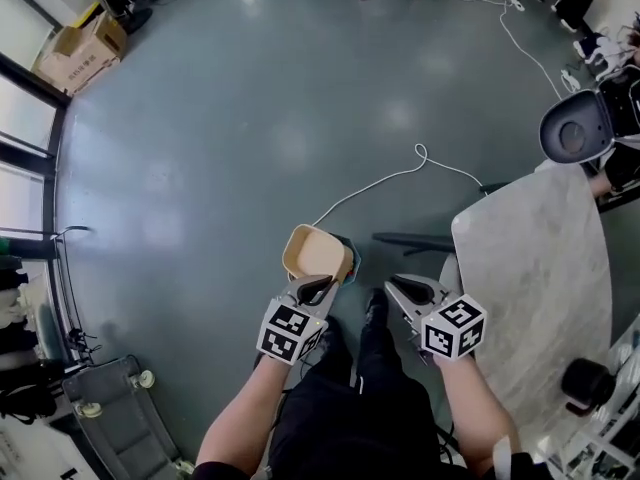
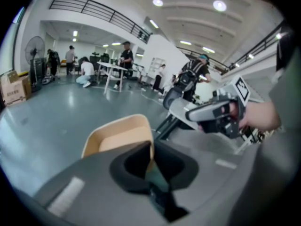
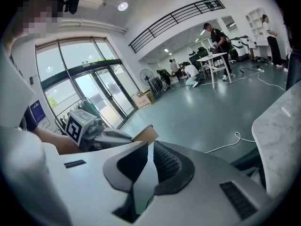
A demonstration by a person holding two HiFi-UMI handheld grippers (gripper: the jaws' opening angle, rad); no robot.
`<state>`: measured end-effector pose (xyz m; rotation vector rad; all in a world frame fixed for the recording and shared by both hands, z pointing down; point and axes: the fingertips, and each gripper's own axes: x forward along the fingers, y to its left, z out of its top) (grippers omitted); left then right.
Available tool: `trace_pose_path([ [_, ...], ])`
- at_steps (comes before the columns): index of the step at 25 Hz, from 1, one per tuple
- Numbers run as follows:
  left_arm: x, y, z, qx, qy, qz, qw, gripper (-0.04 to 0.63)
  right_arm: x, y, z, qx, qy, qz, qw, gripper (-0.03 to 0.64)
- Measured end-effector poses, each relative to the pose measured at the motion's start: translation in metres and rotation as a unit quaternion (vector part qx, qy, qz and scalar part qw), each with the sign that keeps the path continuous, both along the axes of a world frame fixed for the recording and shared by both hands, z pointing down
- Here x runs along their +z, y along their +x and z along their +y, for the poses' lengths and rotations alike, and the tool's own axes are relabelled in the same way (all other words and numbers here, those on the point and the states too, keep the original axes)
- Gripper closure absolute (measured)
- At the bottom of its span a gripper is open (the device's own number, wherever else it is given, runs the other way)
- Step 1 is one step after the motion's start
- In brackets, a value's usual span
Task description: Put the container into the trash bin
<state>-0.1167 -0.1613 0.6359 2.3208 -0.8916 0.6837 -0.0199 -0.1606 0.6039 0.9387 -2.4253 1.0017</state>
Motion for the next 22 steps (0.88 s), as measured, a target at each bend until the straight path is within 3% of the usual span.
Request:
trace_pose_path([
  [6, 0.051, 0.016, 0.011, 0.034, -0.020, -0.034, 0.9987, 0.565, 0.035, -0.006, 0.007, -0.024, -0.030, 0.014, 0.999, 0.589],
  [13, 0.118, 0.005, 0.010, 0.063, -0.046, -0.063, 0.9950, 0.563, 0.110, -0.027, -0.002, -0.018, -0.068, -0.004, 0.998, 0.598],
  [22, 0.200, -0.002, 0.020, 0.038, -0.075, -0.057, 0.9949, 0.563, 0.172, -0.030, -0.002, 0.005, -0.086, 0.001, 0.996, 0.607],
])
